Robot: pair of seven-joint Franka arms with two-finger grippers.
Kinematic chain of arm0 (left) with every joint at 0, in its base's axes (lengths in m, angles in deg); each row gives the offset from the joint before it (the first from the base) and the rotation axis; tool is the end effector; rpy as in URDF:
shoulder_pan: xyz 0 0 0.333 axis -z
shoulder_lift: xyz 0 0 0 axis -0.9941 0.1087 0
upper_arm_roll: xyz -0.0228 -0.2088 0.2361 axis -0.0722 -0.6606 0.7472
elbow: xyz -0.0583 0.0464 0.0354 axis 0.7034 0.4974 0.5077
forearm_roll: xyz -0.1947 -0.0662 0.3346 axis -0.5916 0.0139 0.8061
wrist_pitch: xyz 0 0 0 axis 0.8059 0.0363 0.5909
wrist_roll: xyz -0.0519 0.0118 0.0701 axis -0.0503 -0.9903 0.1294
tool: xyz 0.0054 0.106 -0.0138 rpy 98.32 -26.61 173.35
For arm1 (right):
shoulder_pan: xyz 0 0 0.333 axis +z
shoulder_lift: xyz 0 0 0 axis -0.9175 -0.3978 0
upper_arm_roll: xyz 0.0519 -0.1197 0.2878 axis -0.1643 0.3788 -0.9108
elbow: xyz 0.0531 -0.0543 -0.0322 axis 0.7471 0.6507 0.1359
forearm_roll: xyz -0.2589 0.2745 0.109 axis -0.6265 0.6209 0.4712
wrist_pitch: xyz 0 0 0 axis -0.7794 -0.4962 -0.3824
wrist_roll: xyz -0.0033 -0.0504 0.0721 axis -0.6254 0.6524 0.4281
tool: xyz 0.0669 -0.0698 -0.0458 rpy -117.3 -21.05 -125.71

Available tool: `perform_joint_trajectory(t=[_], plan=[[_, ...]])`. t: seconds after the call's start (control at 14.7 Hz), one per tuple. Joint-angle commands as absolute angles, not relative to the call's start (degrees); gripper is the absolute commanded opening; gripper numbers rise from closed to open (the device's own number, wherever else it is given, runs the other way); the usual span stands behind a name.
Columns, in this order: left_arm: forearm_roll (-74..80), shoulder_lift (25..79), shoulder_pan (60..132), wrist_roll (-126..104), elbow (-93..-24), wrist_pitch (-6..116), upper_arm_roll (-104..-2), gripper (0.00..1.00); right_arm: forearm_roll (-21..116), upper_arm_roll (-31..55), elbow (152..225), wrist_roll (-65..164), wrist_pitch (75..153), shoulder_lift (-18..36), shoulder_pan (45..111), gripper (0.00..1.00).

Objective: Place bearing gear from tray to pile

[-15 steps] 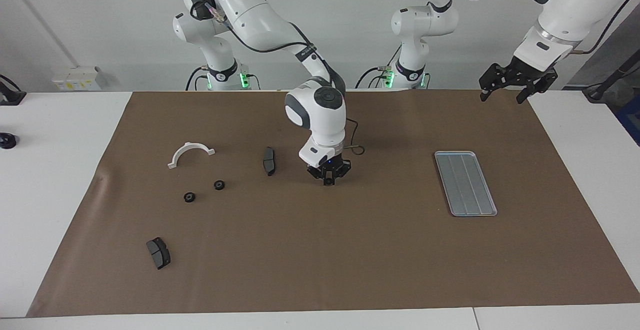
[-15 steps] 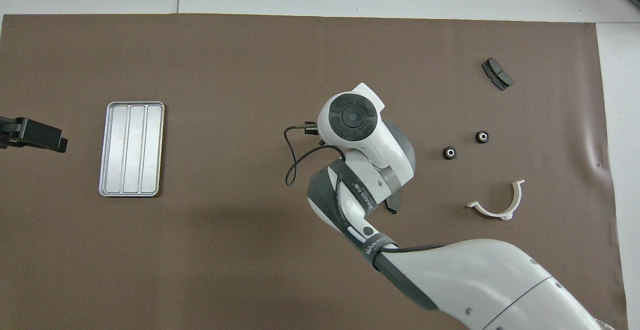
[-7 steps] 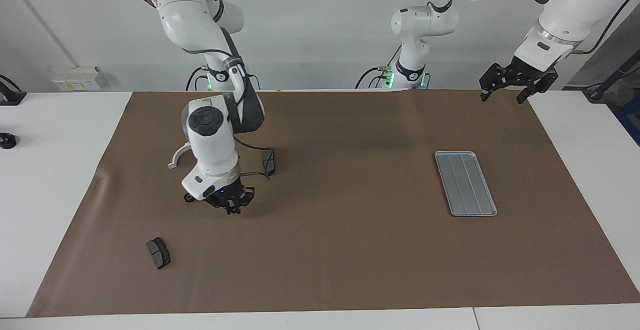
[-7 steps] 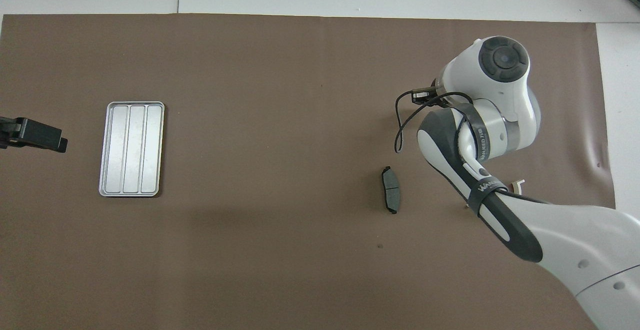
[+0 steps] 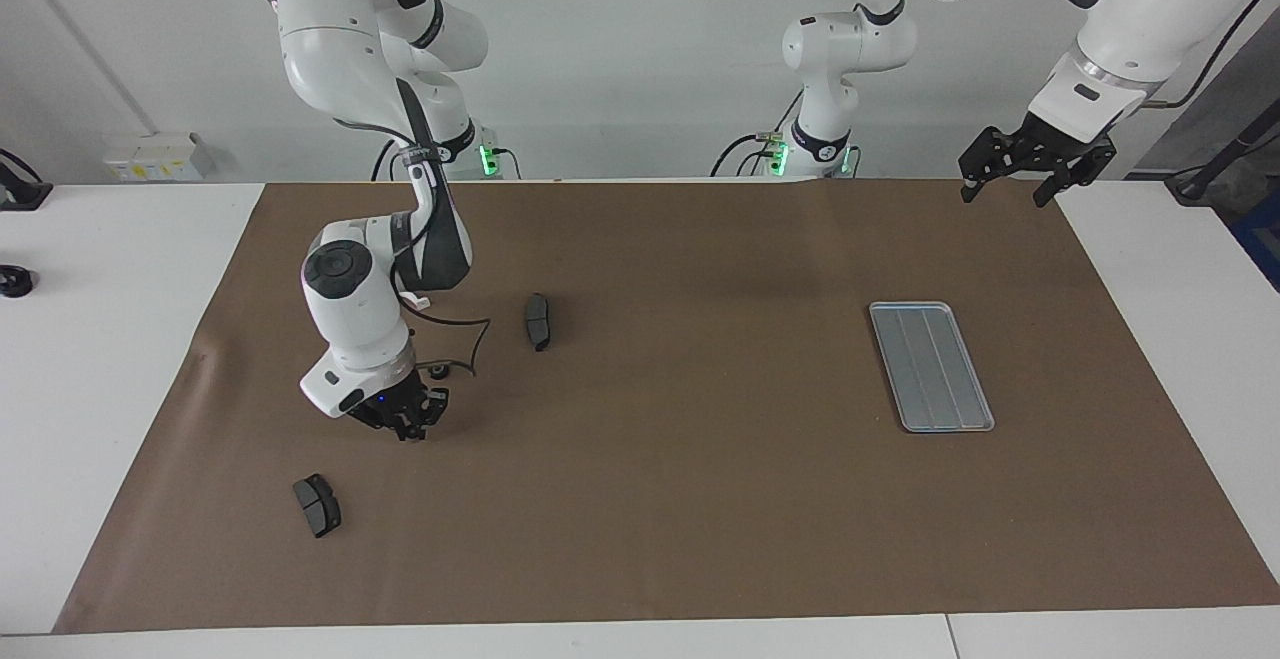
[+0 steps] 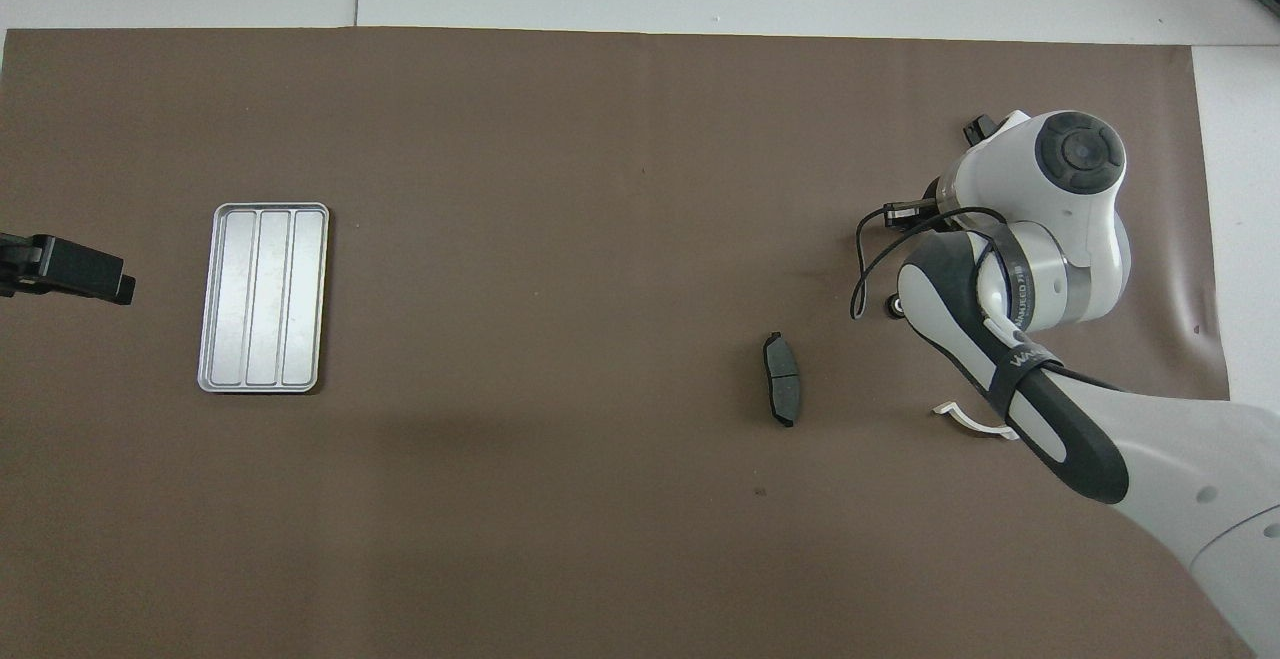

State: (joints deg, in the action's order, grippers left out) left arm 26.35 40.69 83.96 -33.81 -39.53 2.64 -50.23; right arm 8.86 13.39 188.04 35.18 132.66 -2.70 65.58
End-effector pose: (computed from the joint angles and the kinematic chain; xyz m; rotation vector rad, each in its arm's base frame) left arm 0.5413 -0.0087 0.6270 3.1053 -0.2148 -0.0887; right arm 0.6594 0.0487 0.2942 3.0900 0.0851 0.1586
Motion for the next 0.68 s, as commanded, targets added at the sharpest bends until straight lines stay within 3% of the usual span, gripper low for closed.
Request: perform_joint_trajectory(t=[0.0, 0.14, 0.41, 0.61], plan=[[26.5, 39.6, 83.2, -34.2, -40.6, 2.5, -50.6, 1.0, 9.2, 12.4, 188.3, 35.0, 133.0, -1.7, 64.9, 1.0], [26.5, 39.6, 83.2, -34.2, -40.6, 2.5, -50.6, 1.0, 9.2, 12.4, 187.5, 34.6, 130.9, 0.2, 65.1, 1.0], [26.5, 39.6, 83.2, -34.2, -40.6, 2.5, -50.6, 1.0, 9.2, 12.2, 182.5, 29.7, 117.0, 6.8, 65.2, 1.0], [26.5, 39.6, 83.2, -34.2, -40.6, 2.4, -50.6, 1.0, 9.5, 12.1, 181.6, 29.7, 110.8, 12.2, 64.4, 1.0]])
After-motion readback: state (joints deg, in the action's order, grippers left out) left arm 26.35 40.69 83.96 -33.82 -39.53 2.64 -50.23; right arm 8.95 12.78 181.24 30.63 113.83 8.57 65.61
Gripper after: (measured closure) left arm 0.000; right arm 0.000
